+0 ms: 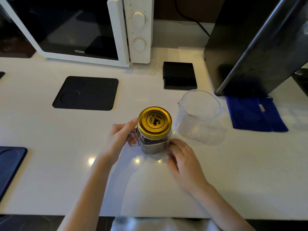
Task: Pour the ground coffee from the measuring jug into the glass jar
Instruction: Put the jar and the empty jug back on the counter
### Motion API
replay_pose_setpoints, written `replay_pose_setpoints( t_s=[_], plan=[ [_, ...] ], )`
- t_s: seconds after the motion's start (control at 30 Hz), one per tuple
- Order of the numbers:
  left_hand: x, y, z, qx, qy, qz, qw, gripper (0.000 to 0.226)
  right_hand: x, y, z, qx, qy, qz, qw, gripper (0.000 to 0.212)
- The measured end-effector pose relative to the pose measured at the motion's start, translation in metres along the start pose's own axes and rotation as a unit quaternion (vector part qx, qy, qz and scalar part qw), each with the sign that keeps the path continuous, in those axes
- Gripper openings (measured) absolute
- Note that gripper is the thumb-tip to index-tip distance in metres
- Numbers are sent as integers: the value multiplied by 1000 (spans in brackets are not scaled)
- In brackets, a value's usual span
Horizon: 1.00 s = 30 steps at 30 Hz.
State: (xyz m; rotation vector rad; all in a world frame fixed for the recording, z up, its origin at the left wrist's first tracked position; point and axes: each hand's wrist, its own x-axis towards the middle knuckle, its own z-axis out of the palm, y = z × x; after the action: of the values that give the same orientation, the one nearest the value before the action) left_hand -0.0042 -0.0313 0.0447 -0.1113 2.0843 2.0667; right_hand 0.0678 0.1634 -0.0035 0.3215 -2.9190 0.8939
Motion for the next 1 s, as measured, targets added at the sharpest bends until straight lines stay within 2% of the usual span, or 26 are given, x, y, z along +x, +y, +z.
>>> replay_pose_setpoints(
  t_s=[0.07,0.2,0.33,0.73,0.87,0.93,1.0],
  plan=[
    [-2,0,-4,1,16,-16,1000,61,2,1,0,-5,-7,-8,1000,34],
    [-4,1,-3,-35,18,-32,999,49,8,0,-1,-3,0,-34,999,32],
    [11,5,-3,-27,82,-5,996,57,23,-2,3,0,9,-54,999,35],
    [76,21,15,-27,250,17,968,41,65,-6,15,-68,-29,-57,996,48],
    [82,23,29,-53,300,15,952,45,65,-5,17,-81,-42,-51,995,49],
    [78,21,40,-81,304,12,949,42,65,-4,18,-74,-44,-49,995,49],
    [71,14,51,-82,274,25,958,40,65,-3,18,-59,-45,-47,996,49]
  ],
)
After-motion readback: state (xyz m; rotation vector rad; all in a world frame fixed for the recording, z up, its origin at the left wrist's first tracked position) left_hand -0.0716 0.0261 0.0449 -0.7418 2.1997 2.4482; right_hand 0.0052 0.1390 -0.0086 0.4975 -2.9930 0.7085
